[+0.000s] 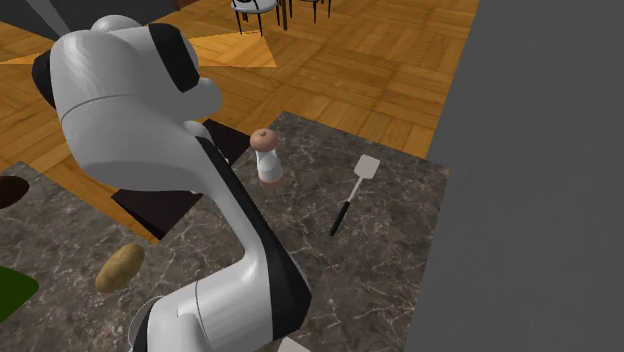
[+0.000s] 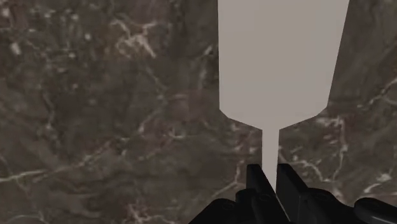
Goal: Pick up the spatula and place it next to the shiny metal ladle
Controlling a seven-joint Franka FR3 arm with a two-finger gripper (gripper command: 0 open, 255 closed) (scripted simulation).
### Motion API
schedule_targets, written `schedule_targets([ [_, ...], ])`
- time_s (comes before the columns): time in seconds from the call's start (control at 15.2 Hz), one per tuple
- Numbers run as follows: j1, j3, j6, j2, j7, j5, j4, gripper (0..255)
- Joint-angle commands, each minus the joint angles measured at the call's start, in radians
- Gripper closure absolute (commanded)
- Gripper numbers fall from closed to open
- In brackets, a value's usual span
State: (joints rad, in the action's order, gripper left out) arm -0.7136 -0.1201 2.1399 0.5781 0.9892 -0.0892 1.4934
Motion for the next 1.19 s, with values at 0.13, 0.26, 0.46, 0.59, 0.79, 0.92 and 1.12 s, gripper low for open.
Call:
schedule_targets([
  [0.13,-0.001,0.001,-0.001,0.002,0.0,0.0,-0.002,0],
  [0.26,0.0,0.001,-0.001,0.002,0.001,0.0,-0.003,0],
  [0.46,-0.001,0.0,-0.025,-0.016,-0.001,0.002,-0.009,0],
  [0.59,-0.002,-0.003,-0.076,-0.045,-0.004,0.006,-0.031,0],
  [0.79,-0.002,-0.004,-0.097,-0.055,-0.005,0.008,-0.041,0],
  [0.92,-0.002,-0.004,-0.097,-0.055,-0.005,0.008,-0.041,0],
  [1.12,-0.002,-0.004,-0.097,-0.055,-0.005,0.008,-0.041,0],
])
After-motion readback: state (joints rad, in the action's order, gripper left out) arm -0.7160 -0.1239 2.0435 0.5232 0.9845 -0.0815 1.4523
